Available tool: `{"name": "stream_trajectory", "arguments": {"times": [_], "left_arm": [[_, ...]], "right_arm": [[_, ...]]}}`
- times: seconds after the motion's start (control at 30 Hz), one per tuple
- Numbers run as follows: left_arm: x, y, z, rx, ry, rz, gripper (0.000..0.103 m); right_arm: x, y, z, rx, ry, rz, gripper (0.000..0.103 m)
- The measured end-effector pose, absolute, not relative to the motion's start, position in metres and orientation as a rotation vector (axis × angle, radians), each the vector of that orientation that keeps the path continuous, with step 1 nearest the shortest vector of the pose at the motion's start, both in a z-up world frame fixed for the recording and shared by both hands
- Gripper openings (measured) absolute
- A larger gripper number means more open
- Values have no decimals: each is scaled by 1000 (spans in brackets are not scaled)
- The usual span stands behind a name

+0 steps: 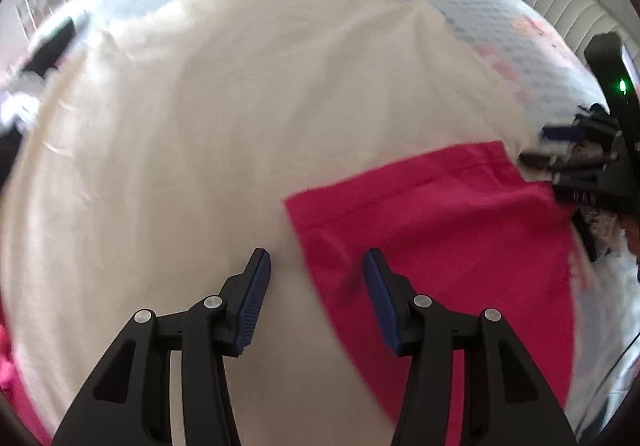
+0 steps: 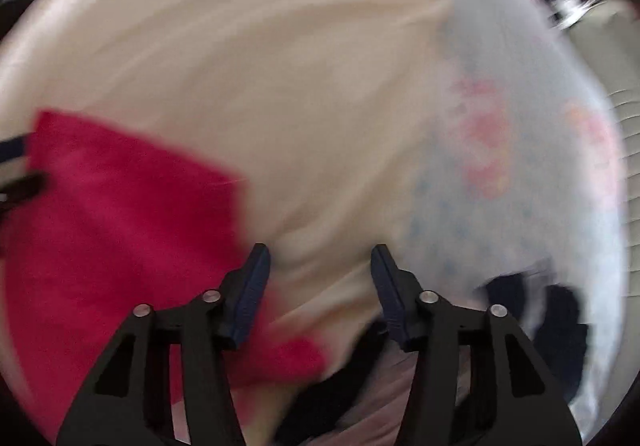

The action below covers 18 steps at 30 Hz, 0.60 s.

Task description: Fold clothes

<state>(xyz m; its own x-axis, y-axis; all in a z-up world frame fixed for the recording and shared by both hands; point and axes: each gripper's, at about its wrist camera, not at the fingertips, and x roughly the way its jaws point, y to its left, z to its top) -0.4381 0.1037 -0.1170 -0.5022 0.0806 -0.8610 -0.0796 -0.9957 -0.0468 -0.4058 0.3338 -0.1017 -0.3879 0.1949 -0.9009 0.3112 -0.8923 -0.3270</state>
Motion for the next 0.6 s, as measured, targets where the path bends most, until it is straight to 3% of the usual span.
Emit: {"name": "stream_trajectory", "arguments": {"times": [0.13,0.23,0.27,0.37,0.6], "left_arm": [[-419,101,-98,-1307,-167,2526,50],[-421,112,-107,-1327,-186,2404,50],[-424,117,-112,-1358,-162,2395,50],[-437,131,-125,-1444,-122,2374,50],[-428,99,-112,-1373,-197,2541,50]], "right_arm": [[-396,357,-72,1591,334,-2579,54],[-387,349,-66,1609,136,-2422,57],[-385,343,-70,1630,123,-2362,56],[-386,323,-102,1745,370,-2269,56],[-408,314,-111,1623,435,-2494,54]]}}
